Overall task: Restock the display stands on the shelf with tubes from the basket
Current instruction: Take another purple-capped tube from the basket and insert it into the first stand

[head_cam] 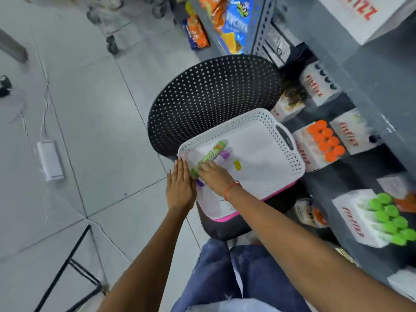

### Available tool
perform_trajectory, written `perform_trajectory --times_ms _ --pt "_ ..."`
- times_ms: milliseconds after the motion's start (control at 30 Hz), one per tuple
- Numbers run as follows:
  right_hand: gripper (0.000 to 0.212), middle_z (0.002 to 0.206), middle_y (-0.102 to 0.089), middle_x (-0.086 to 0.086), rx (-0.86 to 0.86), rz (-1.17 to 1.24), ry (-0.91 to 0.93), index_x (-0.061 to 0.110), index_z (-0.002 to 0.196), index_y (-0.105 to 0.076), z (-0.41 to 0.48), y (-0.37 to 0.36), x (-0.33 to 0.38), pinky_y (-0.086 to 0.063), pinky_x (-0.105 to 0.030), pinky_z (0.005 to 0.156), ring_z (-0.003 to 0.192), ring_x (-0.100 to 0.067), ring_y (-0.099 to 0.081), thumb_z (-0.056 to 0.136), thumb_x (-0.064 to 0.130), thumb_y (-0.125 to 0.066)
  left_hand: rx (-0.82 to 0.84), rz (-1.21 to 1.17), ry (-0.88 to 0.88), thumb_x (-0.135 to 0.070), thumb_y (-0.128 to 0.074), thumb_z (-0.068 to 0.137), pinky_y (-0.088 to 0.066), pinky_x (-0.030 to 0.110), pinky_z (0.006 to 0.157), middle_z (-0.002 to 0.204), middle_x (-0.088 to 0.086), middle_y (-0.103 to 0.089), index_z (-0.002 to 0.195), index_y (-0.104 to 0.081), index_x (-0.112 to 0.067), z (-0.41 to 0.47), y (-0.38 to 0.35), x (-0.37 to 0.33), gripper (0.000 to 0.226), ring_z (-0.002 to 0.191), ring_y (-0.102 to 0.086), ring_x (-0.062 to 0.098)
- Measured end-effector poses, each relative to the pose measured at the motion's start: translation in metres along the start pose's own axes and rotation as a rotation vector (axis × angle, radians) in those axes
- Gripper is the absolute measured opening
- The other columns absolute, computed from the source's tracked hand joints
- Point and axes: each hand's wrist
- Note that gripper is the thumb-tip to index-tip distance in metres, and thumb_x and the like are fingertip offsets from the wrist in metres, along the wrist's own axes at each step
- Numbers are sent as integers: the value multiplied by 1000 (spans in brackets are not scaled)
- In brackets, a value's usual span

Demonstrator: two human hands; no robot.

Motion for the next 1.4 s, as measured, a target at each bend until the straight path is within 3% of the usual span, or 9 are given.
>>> perform_trajectory --times_ms 100,200,367,500,633,800,1100,1267,1400 --pt "18 110 -65 -5 -55 -131 38 13 103 -65 -3 2 -2 -55 -35 75 106 -25 -59 89 13 -55 9 -28 16 -31 -23 102 -1 39 121 161 5 0 151 -2 -12 -1 -1 -1 56 148 1 18" --pt "27 118 -65 -3 -6 -302 118 15 118 -58 -7 -4 -3 -54 -37 85 114 -26 -56 94 11 -45 19 -15 29 -29 -22 102 -1 40 121 161 5 1 150 0 -12 0 -2 -1 56 148 3 18" --pt "32 122 -58 -17 -13 -163 159 5 124 -50 -14 0 -7 -50 -46 89 120 -36 -46 93 0 -42 20 29 21 -30 -21 102 0 39 121 161 7 0 150 -1 -10 2 -2 -1 56 148 2 20" --pt "34 124 -54 -14 -107 -49 -35 8 125 -50 -27 24 -21 -46 -43 83 119 -32 -44 93 0 -40 0 11 22 -27 -25 101 -1 39 120 160 10 -4 150 -5 -7 -1 -1 -3 56 148 -3 22" --pt "31 106 -62 -18 -375 308 -274 4 112 -59 -61 65 -52 -50 -43 76 95 -36 -56 82 6 -65 -29 2 -20 -24 -33 100 -6 42 121 159 15 -12 148 -12 -2 1 5 -18 58 147 -10 27" --pt "30 95 -70 -16 -555 519 -472 5 99 -63 -130 120 -89 -54 -38 77 85 -30 -63 73 9 -77 -65 -9 -177 -30 -29 101 -5 41 121 159 14 -12 148 -12 -2 15 16 -76 58 147 -9 24" --pt "31 93 -75 -12 -770 484 -758 13 98 -68 -255 204 -120 -44 -25 70 80 -23 -64 70 16 -81 -146 -62 -613 -29 -37 98 -10 41 119 155 18 -22 146 -22 0 33 50 -238 58 145 -20 28" --pt "33 97 -74 -12 -949 425 -809 12 101 -67 -324 252 -120 -52 -37 83 79 -17 -61 71 14 -80 -247 -163 -832 -33 -47 94 -21 43 116 151 22 -30 143 -28 3 31 79 -318 64 141 -29 32" --pt "32 91 -68 -11 -1037 410 -844 8 103 -64 -374 295 -125 -56 -50 80 80 -33 -66 75 13 -78 -263 -161 -955 -40 -41 94 -21 44 117 152 22 -29 144 -25 4 28 98 -368 68 142 -28 32"
Point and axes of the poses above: each hand's wrist, its own z-axis towards the middle knuckle, its own y-axis out of the back of the hand, x = y × z
